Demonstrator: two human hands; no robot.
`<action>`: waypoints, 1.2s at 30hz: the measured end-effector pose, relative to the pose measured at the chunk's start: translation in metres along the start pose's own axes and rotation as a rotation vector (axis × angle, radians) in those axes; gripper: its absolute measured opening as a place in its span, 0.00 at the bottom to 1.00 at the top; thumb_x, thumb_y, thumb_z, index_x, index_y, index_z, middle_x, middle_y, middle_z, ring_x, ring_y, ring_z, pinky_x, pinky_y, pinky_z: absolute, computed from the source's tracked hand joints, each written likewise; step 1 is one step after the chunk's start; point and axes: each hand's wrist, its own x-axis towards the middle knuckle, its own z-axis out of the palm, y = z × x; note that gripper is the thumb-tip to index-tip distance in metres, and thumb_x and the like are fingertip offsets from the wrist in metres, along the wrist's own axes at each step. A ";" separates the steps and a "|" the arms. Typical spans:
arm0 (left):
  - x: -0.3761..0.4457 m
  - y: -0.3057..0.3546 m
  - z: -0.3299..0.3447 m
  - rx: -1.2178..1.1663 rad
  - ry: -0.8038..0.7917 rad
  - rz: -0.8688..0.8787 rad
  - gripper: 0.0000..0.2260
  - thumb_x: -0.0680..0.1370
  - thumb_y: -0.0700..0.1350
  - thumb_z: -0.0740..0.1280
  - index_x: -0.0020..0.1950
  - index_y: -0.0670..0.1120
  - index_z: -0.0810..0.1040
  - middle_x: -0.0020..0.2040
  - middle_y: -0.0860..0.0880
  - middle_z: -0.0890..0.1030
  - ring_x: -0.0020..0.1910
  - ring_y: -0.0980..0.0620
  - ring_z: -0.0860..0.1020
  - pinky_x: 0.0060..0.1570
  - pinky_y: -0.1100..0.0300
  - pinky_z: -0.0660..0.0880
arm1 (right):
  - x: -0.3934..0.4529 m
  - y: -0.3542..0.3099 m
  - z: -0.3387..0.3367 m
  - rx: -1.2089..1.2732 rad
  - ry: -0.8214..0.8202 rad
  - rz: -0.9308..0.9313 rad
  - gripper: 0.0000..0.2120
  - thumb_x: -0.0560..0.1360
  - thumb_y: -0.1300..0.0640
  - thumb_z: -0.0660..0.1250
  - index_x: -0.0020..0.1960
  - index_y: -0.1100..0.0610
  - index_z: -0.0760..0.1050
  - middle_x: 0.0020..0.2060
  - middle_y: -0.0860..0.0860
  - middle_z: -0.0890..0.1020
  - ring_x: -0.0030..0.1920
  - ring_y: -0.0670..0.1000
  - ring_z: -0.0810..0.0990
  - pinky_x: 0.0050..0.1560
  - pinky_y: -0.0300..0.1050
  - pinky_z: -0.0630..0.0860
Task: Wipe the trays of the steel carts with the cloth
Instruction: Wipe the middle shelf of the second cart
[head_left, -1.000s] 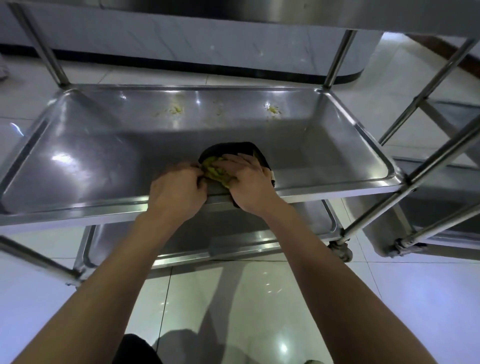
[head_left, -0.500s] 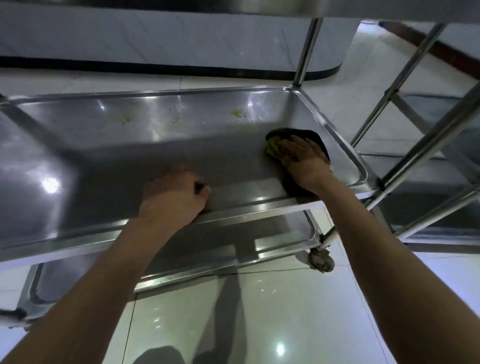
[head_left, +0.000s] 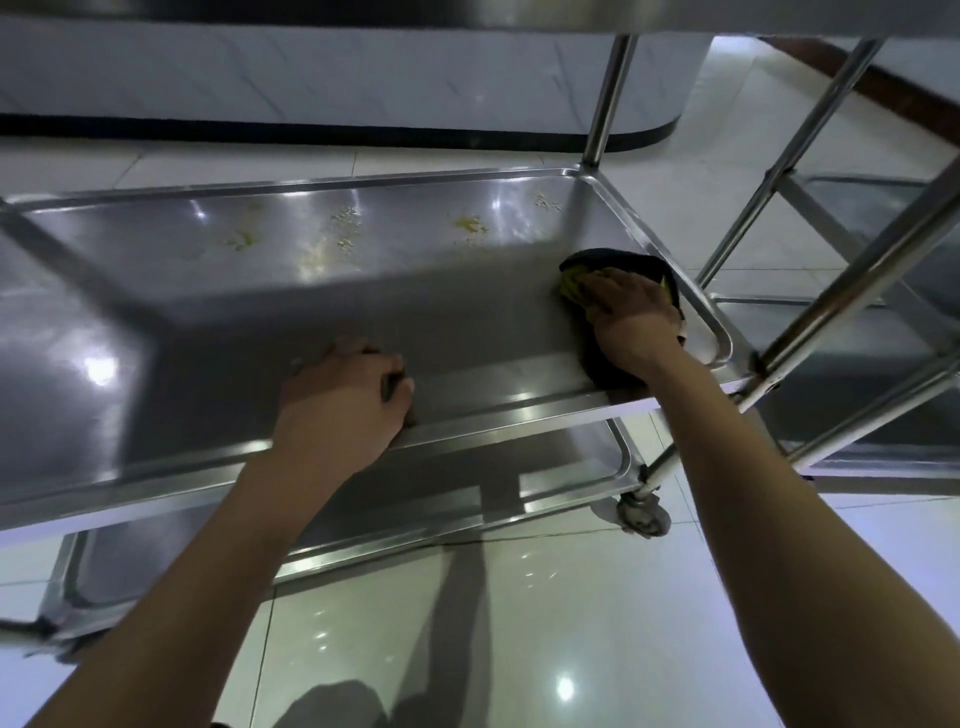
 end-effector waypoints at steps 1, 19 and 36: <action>-0.001 -0.001 0.000 0.003 -0.004 0.014 0.12 0.79 0.57 0.64 0.58 0.57 0.82 0.62 0.53 0.79 0.63 0.46 0.75 0.64 0.46 0.72 | -0.006 -0.013 0.004 0.033 -0.013 -0.006 0.21 0.82 0.51 0.58 0.75 0.41 0.67 0.77 0.47 0.64 0.77 0.56 0.59 0.76 0.58 0.56; -0.016 -0.068 -0.034 0.072 -0.013 -0.058 0.14 0.80 0.56 0.60 0.52 0.48 0.81 0.53 0.47 0.81 0.55 0.43 0.78 0.55 0.49 0.75 | -0.047 -0.216 0.052 0.054 -0.257 -0.339 0.23 0.84 0.49 0.52 0.79 0.42 0.58 0.79 0.41 0.55 0.80 0.48 0.47 0.78 0.59 0.48; 0.053 0.009 -0.017 0.195 -0.054 -0.134 0.14 0.75 0.59 0.67 0.49 0.49 0.80 0.50 0.46 0.81 0.50 0.42 0.80 0.46 0.53 0.76 | 0.056 -0.112 0.048 0.097 -0.141 -0.369 0.22 0.83 0.47 0.56 0.77 0.43 0.64 0.78 0.44 0.61 0.79 0.51 0.55 0.77 0.59 0.53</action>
